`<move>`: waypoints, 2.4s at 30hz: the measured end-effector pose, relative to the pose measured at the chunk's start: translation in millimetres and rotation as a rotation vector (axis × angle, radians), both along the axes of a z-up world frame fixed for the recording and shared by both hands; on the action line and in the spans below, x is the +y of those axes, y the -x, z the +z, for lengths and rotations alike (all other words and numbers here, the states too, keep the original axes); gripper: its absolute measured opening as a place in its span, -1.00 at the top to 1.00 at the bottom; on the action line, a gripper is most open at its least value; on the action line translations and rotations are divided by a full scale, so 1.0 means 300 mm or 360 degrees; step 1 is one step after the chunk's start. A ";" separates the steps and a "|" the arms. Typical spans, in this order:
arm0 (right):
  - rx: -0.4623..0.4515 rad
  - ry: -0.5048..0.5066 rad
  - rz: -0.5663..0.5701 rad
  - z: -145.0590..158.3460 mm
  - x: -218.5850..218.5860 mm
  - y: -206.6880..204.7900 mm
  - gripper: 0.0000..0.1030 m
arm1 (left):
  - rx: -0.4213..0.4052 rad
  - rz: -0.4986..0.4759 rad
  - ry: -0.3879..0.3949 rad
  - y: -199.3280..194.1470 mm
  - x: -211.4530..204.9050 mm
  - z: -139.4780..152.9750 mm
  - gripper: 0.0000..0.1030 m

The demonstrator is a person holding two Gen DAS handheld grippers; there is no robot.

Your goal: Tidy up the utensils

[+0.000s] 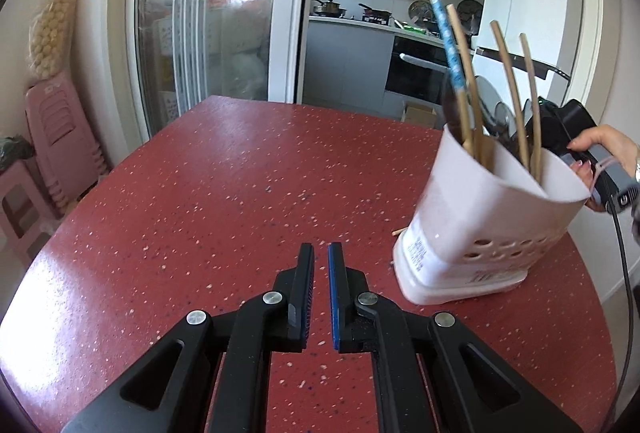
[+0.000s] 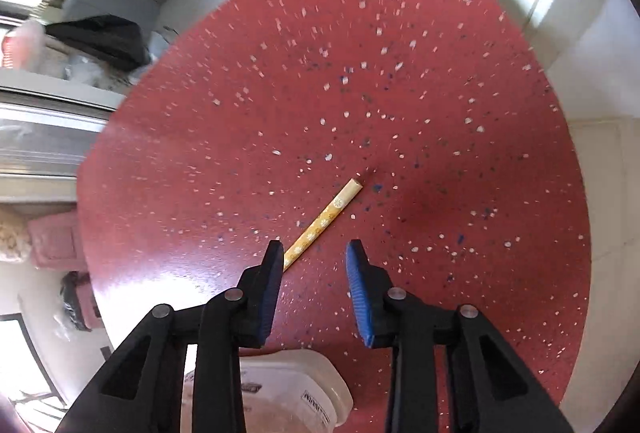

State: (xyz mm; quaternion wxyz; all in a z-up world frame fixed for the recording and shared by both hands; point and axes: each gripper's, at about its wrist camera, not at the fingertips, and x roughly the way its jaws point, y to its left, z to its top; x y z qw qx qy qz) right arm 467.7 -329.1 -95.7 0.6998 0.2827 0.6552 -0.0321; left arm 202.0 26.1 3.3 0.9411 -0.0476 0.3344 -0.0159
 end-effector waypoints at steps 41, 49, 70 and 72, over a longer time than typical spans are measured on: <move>-0.0209 0.0238 0.0196 0.067 -0.009 -0.017 1.00 | 0.0068 0.0025 -0.0041 0.016 0.002 -0.043 0.30; -0.0032 -0.0089 -0.0017 0.035 -0.085 0.025 0.47 | 0.0054 0.0015 -0.0050 0.036 -0.013 -0.038 0.30; -0.0255 0.0040 0.0089 0.126 -0.081 0.124 0.99 | 0.0163 -0.0010 -0.0004 -0.019 -0.023 -0.039 0.30; -0.0337 0.0016 0.0085 0.164 -0.102 0.184 0.99 | 0.0183 -0.0029 0.0033 -0.036 -0.029 -0.029 0.30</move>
